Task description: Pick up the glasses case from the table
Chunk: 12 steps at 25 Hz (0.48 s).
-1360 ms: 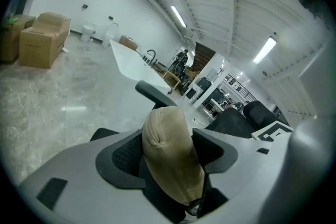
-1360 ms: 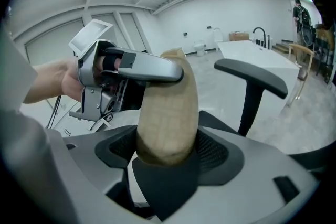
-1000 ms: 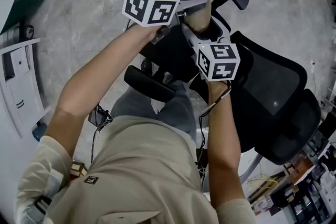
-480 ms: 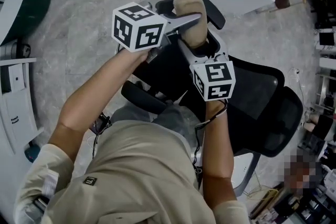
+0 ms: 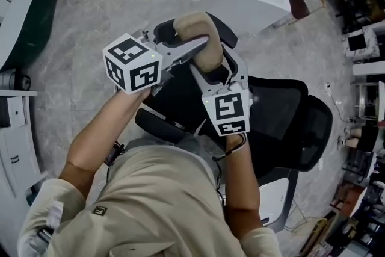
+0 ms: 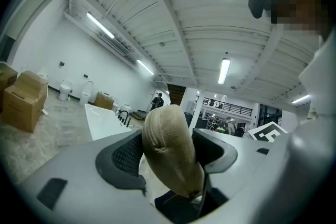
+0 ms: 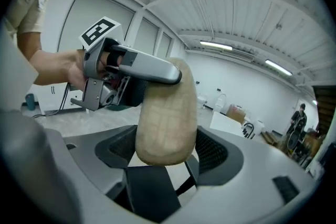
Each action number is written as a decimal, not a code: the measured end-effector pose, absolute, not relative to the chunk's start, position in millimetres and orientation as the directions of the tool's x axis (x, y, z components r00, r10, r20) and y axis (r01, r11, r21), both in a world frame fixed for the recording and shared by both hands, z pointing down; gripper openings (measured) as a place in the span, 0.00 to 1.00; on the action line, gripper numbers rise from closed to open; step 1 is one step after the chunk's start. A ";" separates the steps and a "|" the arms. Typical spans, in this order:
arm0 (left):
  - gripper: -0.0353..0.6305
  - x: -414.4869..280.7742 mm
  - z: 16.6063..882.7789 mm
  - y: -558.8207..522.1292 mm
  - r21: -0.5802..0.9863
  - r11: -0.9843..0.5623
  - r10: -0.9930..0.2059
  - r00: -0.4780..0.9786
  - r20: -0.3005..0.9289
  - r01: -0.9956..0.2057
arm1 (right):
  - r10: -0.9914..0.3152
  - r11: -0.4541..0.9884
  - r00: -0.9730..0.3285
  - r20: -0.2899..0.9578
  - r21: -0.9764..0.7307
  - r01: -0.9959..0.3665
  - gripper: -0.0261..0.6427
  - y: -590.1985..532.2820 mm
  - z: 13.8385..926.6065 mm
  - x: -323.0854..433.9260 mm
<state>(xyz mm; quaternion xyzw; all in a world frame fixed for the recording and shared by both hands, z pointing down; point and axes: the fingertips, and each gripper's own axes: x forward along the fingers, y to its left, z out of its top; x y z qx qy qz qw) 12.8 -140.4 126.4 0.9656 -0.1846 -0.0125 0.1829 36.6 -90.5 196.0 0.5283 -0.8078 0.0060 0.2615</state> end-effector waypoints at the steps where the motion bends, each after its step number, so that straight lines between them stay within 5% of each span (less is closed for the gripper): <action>1: 0.50 10.3 120.5 -135.0 0.350 -0.868 -0.365 0.931 0.032 -0.352 | -0.855 0.442 -0.300 0.422 0.295 -0.847 0.55 -86.3 189.9 35.7; 12: 0.50 -10.1 82.1 -86.7 0.311 -0.885 -0.373 0.927 -0.031 -0.346 | -0.874 0.449 -0.306 0.376 0.387 -0.806 0.55 -44.9 155.1 23.5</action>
